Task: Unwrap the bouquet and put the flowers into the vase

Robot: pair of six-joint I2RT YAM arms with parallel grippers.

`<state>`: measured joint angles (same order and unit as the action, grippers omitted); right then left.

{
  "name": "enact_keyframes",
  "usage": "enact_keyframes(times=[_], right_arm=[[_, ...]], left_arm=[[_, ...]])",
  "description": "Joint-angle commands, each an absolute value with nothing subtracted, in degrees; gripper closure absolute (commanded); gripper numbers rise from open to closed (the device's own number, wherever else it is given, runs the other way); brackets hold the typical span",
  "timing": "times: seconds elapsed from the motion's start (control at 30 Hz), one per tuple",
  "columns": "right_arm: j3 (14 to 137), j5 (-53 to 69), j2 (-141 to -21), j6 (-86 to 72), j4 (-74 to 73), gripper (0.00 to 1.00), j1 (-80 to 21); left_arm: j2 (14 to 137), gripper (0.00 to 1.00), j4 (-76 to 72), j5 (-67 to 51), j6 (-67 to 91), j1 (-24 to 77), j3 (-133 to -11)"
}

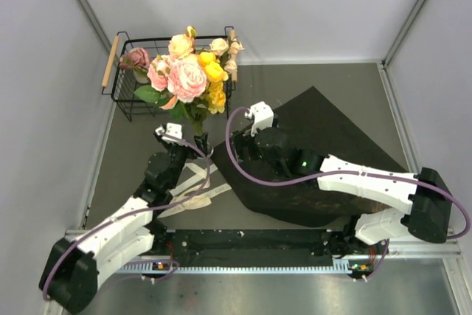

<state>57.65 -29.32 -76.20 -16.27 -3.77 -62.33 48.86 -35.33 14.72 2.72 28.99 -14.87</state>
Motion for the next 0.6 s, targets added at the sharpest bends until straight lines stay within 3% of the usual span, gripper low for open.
enact_keyframes(times=[0.0, 0.13, 0.37, 0.57], right_arm=[[59.76, -31.99, -72.25, -16.00, -7.11, 0.11, -61.52], [59.50, -35.76, -66.29, -17.04, -13.51, 0.11, -61.52], [62.66, -47.01, -55.05, -31.43, -41.01, 0.06, -61.44], [68.71, -48.77, -41.15, -40.51, -61.59, 0.06, -61.52]], left_arm=[[38.43, 0.01, -24.73, 16.00, 8.60, 29.27, -19.50], [27.00, 0.01, -7.26, 11.88, 14.66, 29.27, -22.06], [9.60, 0.01, 14.47, 8.36, 24.25, 29.27, -28.38], [7.73, 0.01, 21.53, 6.95, 26.02, 29.18, -39.97]])
